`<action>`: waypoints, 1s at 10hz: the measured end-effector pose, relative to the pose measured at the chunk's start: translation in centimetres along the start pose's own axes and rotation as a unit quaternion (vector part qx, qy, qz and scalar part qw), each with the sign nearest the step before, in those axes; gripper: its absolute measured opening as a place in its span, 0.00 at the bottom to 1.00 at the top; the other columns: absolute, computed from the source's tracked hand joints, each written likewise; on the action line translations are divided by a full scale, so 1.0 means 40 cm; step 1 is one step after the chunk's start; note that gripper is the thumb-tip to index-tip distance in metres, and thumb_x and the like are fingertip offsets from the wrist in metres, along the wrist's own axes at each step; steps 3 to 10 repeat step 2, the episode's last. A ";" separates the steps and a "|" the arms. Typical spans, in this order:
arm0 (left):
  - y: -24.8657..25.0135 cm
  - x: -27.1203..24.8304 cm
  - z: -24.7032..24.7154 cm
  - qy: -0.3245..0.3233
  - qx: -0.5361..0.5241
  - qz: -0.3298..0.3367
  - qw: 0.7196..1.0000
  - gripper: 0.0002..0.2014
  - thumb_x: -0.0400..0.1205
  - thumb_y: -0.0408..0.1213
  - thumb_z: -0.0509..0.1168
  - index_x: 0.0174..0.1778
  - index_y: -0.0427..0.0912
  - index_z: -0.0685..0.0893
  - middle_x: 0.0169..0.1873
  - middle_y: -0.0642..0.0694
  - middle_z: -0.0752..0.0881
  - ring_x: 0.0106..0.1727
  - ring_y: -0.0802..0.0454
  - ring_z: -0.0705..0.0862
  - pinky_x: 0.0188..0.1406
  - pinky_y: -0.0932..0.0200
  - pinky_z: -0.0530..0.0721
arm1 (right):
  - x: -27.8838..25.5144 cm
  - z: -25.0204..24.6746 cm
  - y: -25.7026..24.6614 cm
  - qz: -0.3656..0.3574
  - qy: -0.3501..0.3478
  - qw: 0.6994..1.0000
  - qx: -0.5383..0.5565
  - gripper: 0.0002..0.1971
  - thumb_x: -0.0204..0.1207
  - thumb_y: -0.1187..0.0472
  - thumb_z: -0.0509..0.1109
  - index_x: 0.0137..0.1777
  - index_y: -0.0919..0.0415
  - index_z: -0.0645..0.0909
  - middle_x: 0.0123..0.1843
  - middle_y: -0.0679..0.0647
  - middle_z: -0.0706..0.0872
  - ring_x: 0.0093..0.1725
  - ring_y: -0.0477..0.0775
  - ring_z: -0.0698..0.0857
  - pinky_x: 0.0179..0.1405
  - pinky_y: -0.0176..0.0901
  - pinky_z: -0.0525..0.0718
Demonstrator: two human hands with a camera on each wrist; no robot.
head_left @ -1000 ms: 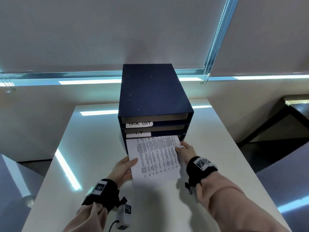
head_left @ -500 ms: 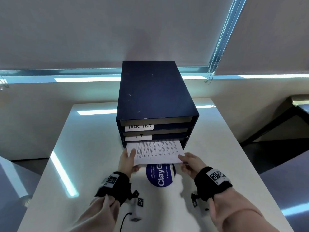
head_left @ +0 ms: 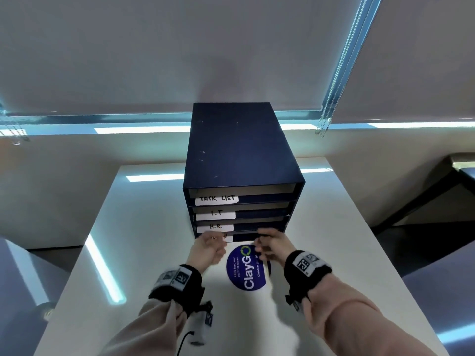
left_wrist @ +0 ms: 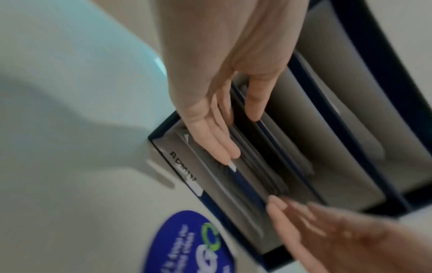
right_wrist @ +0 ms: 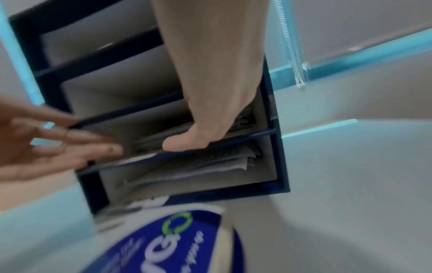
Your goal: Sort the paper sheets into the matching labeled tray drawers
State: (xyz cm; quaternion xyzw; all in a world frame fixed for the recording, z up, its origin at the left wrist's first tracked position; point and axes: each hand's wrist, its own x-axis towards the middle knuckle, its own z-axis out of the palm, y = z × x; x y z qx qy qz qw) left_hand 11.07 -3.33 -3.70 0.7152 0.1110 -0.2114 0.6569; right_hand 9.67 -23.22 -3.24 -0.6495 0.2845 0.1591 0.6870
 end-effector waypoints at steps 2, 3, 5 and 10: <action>-0.069 -0.108 0.068 -0.052 0.474 0.123 0.870 0.09 0.82 0.45 0.58 0.48 0.49 0.82 0.40 0.49 0.88 0.47 0.45 0.86 0.47 0.56 0.82 | -0.102 0.052 0.121 -0.112 0.037 0.934 -0.337 0.12 0.80 0.62 0.59 0.56 0.52 0.83 0.53 0.56 0.87 0.51 0.58 0.86 0.52 0.46 0.83; -0.069 -0.108 0.068 -0.052 0.474 0.123 0.870 0.09 0.82 0.45 0.58 0.48 0.49 0.82 0.40 0.49 0.88 0.47 0.45 0.86 0.47 0.56 0.82 | -0.102 0.052 0.121 -0.112 0.037 0.934 -0.337 0.12 0.80 0.62 0.59 0.56 0.52 0.83 0.53 0.56 0.87 0.51 0.58 0.86 0.52 0.46 0.83; -0.069 -0.108 0.068 -0.052 0.474 0.123 0.870 0.09 0.82 0.45 0.58 0.48 0.49 0.82 0.40 0.49 0.88 0.47 0.45 0.86 0.47 0.56 0.82 | -0.102 0.052 0.121 -0.112 0.037 0.934 -0.337 0.12 0.80 0.62 0.59 0.56 0.52 0.83 0.53 0.56 0.87 0.51 0.58 0.86 0.52 0.46 0.83; -0.069 -0.108 0.068 -0.052 0.474 0.123 0.870 0.09 0.82 0.45 0.58 0.48 0.49 0.82 0.40 0.49 0.88 0.47 0.45 0.86 0.47 0.56 0.82 | -0.102 0.052 0.121 -0.112 0.037 0.934 -0.337 0.12 0.80 0.62 0.59 0.56 0.52 0.83 0.53 0.56 0.87 0.51 0.58 0.86 0.52 0.46 0.83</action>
